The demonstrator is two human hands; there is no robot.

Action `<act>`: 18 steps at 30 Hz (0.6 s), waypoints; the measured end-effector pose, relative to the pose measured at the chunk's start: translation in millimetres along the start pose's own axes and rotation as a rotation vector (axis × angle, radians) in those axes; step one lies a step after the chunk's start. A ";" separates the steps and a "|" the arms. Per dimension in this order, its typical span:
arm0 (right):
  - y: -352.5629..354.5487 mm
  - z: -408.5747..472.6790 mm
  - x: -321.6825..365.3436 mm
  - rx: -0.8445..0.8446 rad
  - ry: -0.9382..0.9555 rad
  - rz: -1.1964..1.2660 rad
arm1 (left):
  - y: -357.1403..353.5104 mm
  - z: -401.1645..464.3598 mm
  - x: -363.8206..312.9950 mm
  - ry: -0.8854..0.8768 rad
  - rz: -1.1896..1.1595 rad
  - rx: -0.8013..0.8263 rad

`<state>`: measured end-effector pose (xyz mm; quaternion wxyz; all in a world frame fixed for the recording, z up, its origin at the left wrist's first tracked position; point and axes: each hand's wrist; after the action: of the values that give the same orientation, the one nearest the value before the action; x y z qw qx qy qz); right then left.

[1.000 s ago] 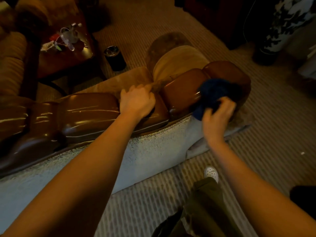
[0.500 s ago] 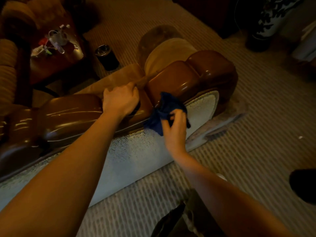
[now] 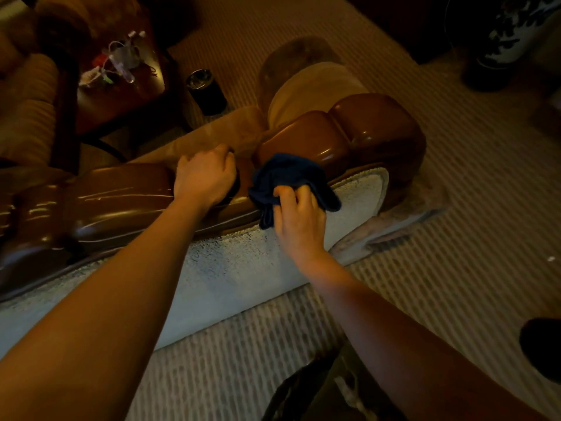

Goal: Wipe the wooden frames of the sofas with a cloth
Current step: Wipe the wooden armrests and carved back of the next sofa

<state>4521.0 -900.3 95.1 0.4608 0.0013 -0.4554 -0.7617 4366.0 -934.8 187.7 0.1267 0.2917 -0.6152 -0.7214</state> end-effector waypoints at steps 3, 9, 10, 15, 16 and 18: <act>16.1 18.1 -4.8 -0.042 -0.097 0.056 | 0.2 -2.5 0.1 -0.020 0.014 -0.041; 43.6 117.9 -112.5 -0.126 -0.414 -0.037 | -4.3 -1.8 -12.7 0.048 0.120 -0.034; 41.8 124.4 -122.9 -0.093 -0.388 -0.014 | -8.5 0.3 -22.9 0.046 0.107 -0.047; 26.5 86.4 -90.8 -0.051 -0.084 0.095 | -36.6 36.8 -107.8 0.074 -0.524 -0.059; 24.8 73.0 -82.6 -0.039 0.030 0.110 | -39.9 44.3 -121.7 0.111 -0.616 -0.076; 21.4 61.6 -85.0 -0.054 0.202 0.106 | -43.8 53.0 -141.3 0.148 -0.659 -0.124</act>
<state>4558.9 -801.3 110.5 0.5439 0.0417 -0.3854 -0.7443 4455.9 -805.9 186.8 -0.0514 0.5182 -0.4321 -0.7363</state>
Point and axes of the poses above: each hand's wrist, its own z-axis towards the middle knuckle, its own y-axis out of the back of the hand, x = y × z, and after that the axes turned 12 degrees about -z, right-handed
